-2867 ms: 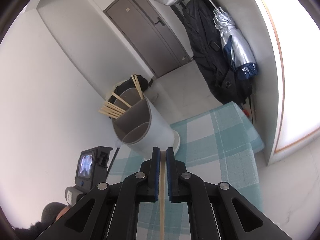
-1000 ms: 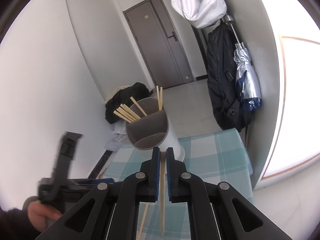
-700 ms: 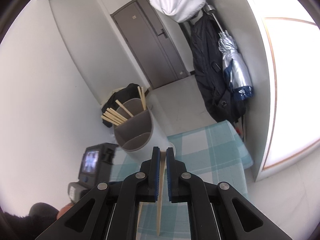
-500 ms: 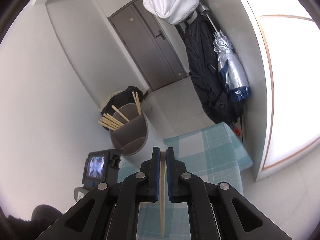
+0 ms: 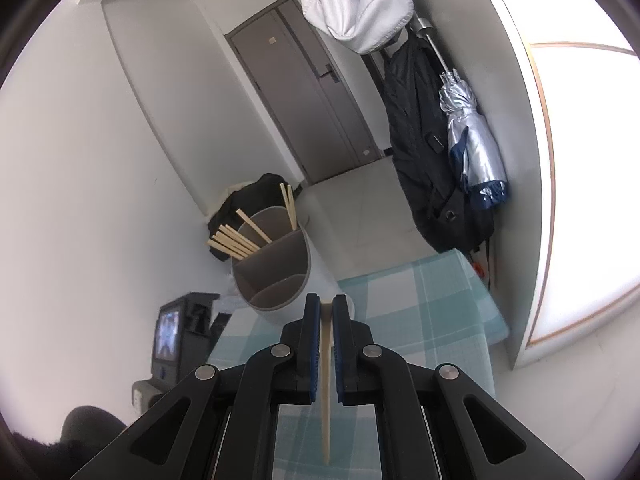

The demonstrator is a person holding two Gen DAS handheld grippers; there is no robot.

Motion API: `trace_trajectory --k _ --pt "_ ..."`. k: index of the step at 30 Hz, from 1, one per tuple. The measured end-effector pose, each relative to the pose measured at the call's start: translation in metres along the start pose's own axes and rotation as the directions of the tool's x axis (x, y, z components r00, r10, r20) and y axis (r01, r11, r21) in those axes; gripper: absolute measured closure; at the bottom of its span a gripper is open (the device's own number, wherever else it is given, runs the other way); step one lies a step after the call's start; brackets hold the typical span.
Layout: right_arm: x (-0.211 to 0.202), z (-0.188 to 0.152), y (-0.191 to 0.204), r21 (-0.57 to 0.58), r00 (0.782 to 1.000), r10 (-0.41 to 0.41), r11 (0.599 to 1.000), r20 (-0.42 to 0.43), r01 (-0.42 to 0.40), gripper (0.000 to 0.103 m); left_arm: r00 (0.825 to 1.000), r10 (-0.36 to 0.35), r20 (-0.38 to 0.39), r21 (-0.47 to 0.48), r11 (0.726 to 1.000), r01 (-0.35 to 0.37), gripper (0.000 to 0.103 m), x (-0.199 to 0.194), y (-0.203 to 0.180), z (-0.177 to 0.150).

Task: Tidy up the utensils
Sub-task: 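Carry both held chopsticks up over the holder opening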

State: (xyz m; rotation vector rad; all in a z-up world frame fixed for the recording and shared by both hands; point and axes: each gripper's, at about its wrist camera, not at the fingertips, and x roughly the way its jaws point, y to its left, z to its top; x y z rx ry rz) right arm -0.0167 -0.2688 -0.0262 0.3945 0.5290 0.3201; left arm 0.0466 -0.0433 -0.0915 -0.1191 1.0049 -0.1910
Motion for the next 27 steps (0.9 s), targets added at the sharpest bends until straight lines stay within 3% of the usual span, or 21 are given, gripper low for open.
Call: trace_trajectory --k 6,13,21,27 --pt "0.001 -0.006 0.021 -0.074 1.000 -0.003 0.997 -0.004 0.003 0.098 0.986 -0.093 0.139 0.057 0.995 0.086 0.102 -0.061 -0.011 -0.003" --pt "0.004 -0.005 0.041 -0.116 1.000 0.009 0.993 -0.009 -0.010 0.098 0.965 -0.173 0.195 0.095 0.983 0.157 0.102 -0.087 -0.015 0.014" --pt "-0.003 0.017 0.060 -0.163 0.999 0.022 0.987 0.028 -0.017 0.098 0.903 -0.218 0.370 0.083 0.976 0.202 0.102 -0.121 -0.009 0.058" --pt "-0.003 0.054 0.075 -0.189 0.997 0.046 0.981 0.062 -0.033 0.098 0.829 -0.235 0.508 0.066 0.970 0.234 0.102 -0.137 0.000 0.106"
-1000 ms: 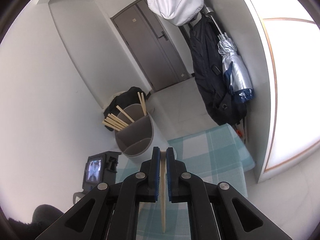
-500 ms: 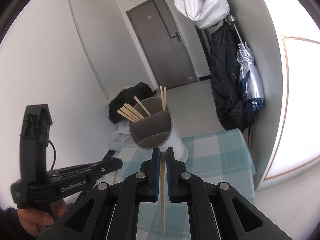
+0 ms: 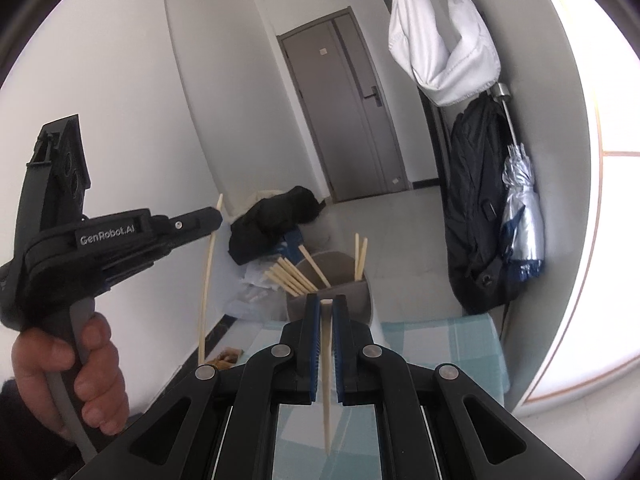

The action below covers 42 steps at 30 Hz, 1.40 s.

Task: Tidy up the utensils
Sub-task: 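Carry both held chopsticks up over the holder opening, then open both tools to drop the chopsticks into the holder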

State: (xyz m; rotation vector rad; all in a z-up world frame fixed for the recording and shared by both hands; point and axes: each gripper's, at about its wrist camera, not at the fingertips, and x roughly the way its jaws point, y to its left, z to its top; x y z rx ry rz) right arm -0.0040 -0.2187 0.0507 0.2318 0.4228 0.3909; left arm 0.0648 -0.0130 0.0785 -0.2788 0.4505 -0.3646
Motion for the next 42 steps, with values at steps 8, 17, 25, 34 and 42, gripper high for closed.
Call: trace_trajectory --k 8,17,25,34,42 --pt "0.022 0.095 0.002 -0.033 0.996 0.047 0.998 0.080 -0.045 0.098 0.987 -0.009 0.163 0.014 1.000 0.007 0.102 0.039 0.013 0.051" --pt "0.087 0.145 -0.008 0.005 0.992 0.081 0.997 0.093 -0.082 0.098 0.959 0.027 0.284 0.027 0.999 -0.036 0.102 0.083 0.041 0.060" --pt "0.129 0.137 -0.027 0.053 0.995 0.080 0.995 0.058 -0.083 0.098 0.950 0.063 0.305 0.099 0.990 -0.098 0.102 0.106 0.051 0.035" --pt "0.143 0.121 -0.037 0.045 0.996 0.073 0.996 0.048 -0.075 0.098 0.950 0.050 0.307 0.183 0.977 -0.110 0.102 0.114 0.043 0.017" --pt "0.144 0.107 -0.040 0.065 0.997 0.070 0.995 0.020 -0.071 0.098 0.953 0.072 0.294 0.219 0.966 -0.140 0.101 0.116 0.041 0.006"
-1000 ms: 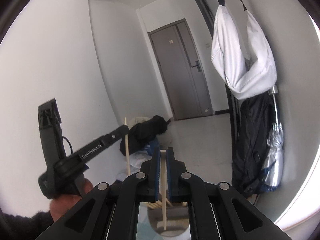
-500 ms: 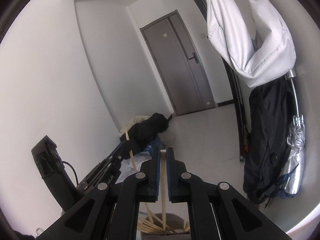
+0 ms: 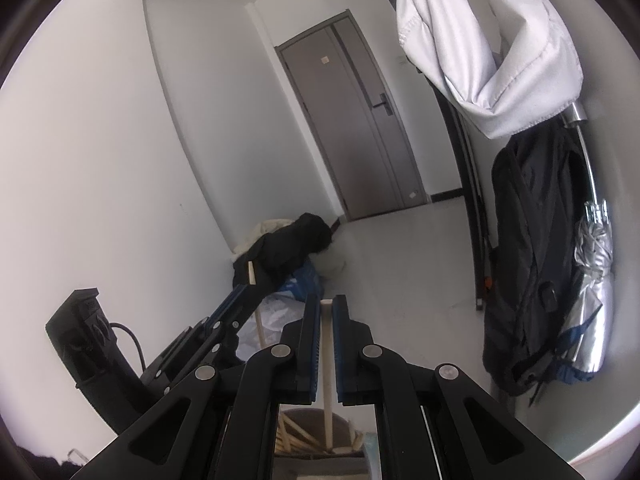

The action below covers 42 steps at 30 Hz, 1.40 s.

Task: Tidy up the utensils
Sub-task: 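Open both tools to drop the chopsticks into the holder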

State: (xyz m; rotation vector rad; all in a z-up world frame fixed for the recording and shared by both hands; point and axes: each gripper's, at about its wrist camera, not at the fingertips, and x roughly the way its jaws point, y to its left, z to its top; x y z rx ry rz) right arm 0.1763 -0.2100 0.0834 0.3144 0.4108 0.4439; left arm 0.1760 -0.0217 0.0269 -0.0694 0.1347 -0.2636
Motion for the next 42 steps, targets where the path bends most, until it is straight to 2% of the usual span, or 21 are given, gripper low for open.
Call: trace_trajectory --k 10,19,22,24,27,31,34,36,37,38,40,42 --pt "-0.004 -0.011 0.001 0.008 1.000 0.007 1.000 -0.020 -0.006 0.098 1.000 -0.016 -0.011 0.014 1.000 0.016 0.101 -0.013 -0.002 0.002" --pt "0.001 -0.023 0.020 -0.073 0.998 0.014 0.997 -0.066 -0.019 0.098 0.996 -0.051 -0.077 0.041 0.998 0.054 0.101 -0.036 -0.006 0.002" --pt "0.002 -0.032 0.019 -0.059 0.996 0.016 0.998 -0.087 -0.022 0.098 0.985 -0.093 -0.146 0.040 0.994 0.100 0.101 -0.038 -0.006 -0.004" --pt "0.003 -0.040 0.016 -0.047 0.994 0.006 0.999 -0.108 -0.011 0.098 0.968 -0.136 -0.211 0.037 0.989 0.146 0.101 -0.038 -0.007 -0.011" --pt "0.008 -0.056 0.012 -0.030 0.988 -0.016 0.999 -0.154 0.012 0.098 0.946 -0.156 -0.285 0.008 0.986 0.165 0.101 -0.040 -0.004 -0.018" --pt "0.014 -0.076 0.009 -0.042 0.974 -0.046 0.998 -0.220 0.037 0.095 0.925 -0.124 -0.360 -0.061 0.992 0.110 0.101 -0.050 0.003 -0.018" --pt "0.004 -0.089 0.004 -0.008 0.969 -0.048 0.999 -0.242 0.047 0.092 0.917 -0.078 -0.392 -0.080 0.995 0.051 0.101 -0.064 0.004 -0.015" --pt "-0.008 -0.095 0.004 0.036 0.967 0.001 0.999 -0.257 0.009 0.091 0.914 -0.063 -0.401 -0.093 0.995 0.028 0.100 -0.074 0.003 -0.015" --pt "-0.014 -0.098 0.005 0.032 0.967 -0.003 0.999 -0.257 0.011 0.090 0.914 -0.063 -0.402 -0.099 0.995 0.025 0.100 -0.079 0.002 -0.014" --pt "-0.022 -0.103 0.009 0.016 0.967 -0.010 1.000 -0.254 0.014 0.087 0.915 -0.054 -0.400 -0.099 0.995 0.016 0.098 -0.085 0.002 -0.014" --pt "-0.033 -0.109 0.014 -0.006 0.967 -0.023 1.000 -0.253 0.022 0.083 0.916 -0.023 -0.401 -0.103 0.994 -0.020 0.084 -0.095 0.001 -0.013" --pt "-0.048 -0.117 0.018 -0.011 0.970 -0.034 0.999 -0.242 0.032 0.078 0.922 -0.003 -0.387 -0.121 0.992 -0.047 0.048 -0.107 0.001 -0.009"
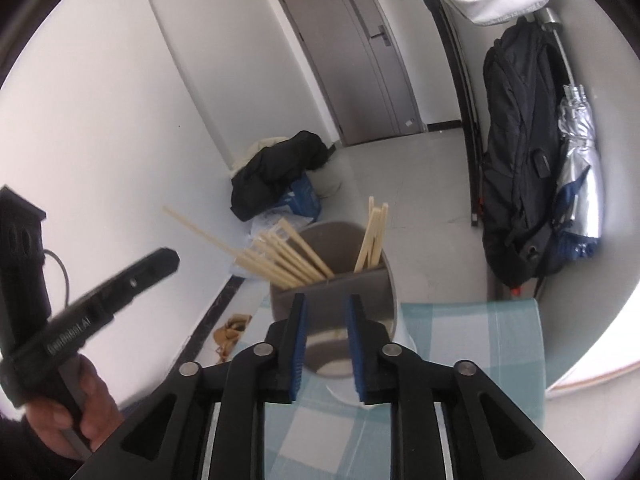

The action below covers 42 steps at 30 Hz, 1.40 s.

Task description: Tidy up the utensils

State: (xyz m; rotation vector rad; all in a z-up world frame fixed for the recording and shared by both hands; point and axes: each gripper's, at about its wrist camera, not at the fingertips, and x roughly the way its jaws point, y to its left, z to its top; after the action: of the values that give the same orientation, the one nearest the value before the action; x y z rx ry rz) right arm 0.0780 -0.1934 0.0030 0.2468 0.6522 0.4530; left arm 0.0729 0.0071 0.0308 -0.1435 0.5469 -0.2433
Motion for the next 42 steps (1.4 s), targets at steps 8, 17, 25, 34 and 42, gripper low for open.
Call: trace_trajectory --k 8,17,25,34,42 --pt "-0.066 -0.022 0.017 0.005 0.986 -0.033 0.999 0.166 0.032 0.050 0.992 0.089 0.094 -0.042 0.995 -0.085 0.018 -0.050 -0.004 0.001" --pt "-0.121 -0.037 0.045 -0.085 0.930 -0.066 0.991 0.361 0.103 0.011 0.974 0.147 0.170 -0.033 0.989 -0.143 0.001 -0.084 -0.019 -0.007" --pt "-0.135 -0.050 0.050 -0.098 0.906 -0.079 0.987 0.416 0.131 0.000 0.966 0.189 0.177 0.013 0.981 -0.194 0.001 -0.087 -0.030 -0.026" --pt "-0.130 -0.062 0.040 -0.080 0.912 -0.108 0.985 0.396 0.151 0.000 0.965 0.204 0.163 0.029 0.977 -0.211 0.001 -0.077 -0.032 -0.042" --pt "-0.129 -0.067 0.042 -0.098 0.912 -0.127 0.979 0.389 0.178 0.000 0.970 0.196 0.144 0.028 0.979 -0.202 0.001 -0.074 -0.031 -0.050"
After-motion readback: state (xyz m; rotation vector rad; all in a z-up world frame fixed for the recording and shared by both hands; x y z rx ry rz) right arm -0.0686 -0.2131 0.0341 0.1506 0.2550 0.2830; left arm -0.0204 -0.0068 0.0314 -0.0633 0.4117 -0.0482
